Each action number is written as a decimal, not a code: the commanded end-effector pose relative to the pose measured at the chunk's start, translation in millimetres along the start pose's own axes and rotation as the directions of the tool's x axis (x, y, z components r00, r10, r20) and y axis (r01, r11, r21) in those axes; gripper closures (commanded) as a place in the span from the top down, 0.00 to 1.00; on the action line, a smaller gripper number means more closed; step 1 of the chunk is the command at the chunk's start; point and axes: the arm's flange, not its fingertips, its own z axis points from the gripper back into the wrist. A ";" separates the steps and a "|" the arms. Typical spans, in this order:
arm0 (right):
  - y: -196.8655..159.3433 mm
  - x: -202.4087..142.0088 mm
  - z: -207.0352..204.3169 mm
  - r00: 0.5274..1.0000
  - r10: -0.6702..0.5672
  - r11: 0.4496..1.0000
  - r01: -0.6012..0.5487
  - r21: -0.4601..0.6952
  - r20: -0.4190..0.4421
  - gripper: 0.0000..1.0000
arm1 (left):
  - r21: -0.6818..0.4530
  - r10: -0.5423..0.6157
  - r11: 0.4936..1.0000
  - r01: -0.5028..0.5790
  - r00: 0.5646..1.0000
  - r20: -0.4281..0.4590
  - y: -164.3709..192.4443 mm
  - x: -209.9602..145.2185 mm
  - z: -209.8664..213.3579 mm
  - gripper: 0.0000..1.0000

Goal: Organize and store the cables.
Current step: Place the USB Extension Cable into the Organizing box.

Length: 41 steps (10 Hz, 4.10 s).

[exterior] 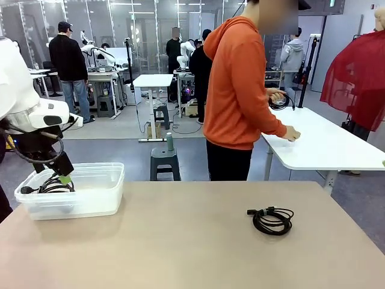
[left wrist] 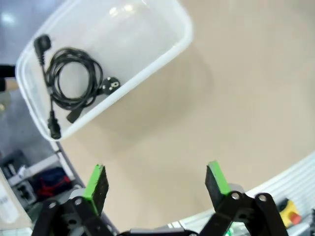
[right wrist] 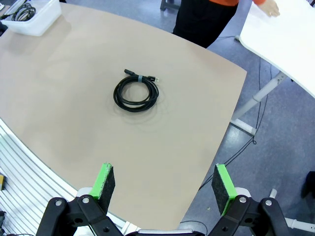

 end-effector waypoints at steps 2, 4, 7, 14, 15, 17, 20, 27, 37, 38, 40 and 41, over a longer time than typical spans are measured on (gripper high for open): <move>-1.2 -1.3 0.0 1.000 0.003 1.000 -0.003 0.006 0.004 1.00 | -0.007 -0.244 0.969 0.246 0.964 0.102 -22.1 1.3 1.0 1.00; -1.2 -1.3 0.0 1.000 0.003 1.000 -0.003 0.006 0.004 1.00 | -0.017 -0.398 0.914 0.404 0.907 0.138 -53.4 -15.9 5.4 1.00; -1.2 -1.3 0.0 1.000 0.003 1.000 -0.003 0.006 0.004 1.00 | -0.042 -0.438 0.892 0.450 0.883 0.168 -73.2 -26.4 6.5 1.00; 0.0 0.0 0.0 1.000 0.000 1.000 0.000 0.000 0.000 1.00 | -0.015 -0.459 0.886 0.464 0.880 0.124 -83.2 -21.7 8.0 1.00; 11.4 13.4 -16.0 0.995 0.075 0.997 -0.075 0.002 -0.060 1.00 | -0.015 -0.459 0.886 0.464 0.880 0.124 -83.2 -21.7 8.0 1.00; 35.2 57.5 -62.0 0.964 0.183 0.982 -0.189 -0.009 -0.191 1.00 | -0.015 -0.459 0.886 0.464 0.880 0.124 -83.2 -21.7 8.0 1.00; 72.8 117.9 -120.8 0.921 0.288 0.954 -0.301 -0.011 -0.261 1.00 | -0.015 -0.459 0.886 0.464 0.880 0.124 -83.2 -21.7 8.0 1.00; 95.4 136.4 -161.2 0.897 0.354 0.932 -0.363 0.016 -0.263 1.00 | -0.015 -0.459 0.886 0.464 0.880 0.124 -83.2 -21.7 8.0 1.00; 53.0 168.6 -249.3 0.823 0.504 0.863 -0.491 0.117 -0.263 1.00 | -0.041 -0.416 0.881 0.470 0.815 0.403 -58.5 -108.2 92.4 1.00; 49.9 168.1 -262.4 0.804 0.538 0.843 -0.517 0.148 -0.254 1.00 | -0.039 -0.407 0.885 0.464 0.810 0.423 -57.7 -119.5 98.4 1.00; 48.0 163.0 -287.1 0.776 0.584 0.812 -0.549 0.199 -0.238 1.00 | -0.032 -0.386 0.893 0.449 0.800 0.460 -52.2 -148.3 110.7 1.00; 46.6 160.5 -296.5 0.773 0.590 0.806 -0.552 0.212 -0.233 1.00 | -0.015 -0.366 0.905 0.425 0.797 0.480 -46.2 -165.7 118.3 1.00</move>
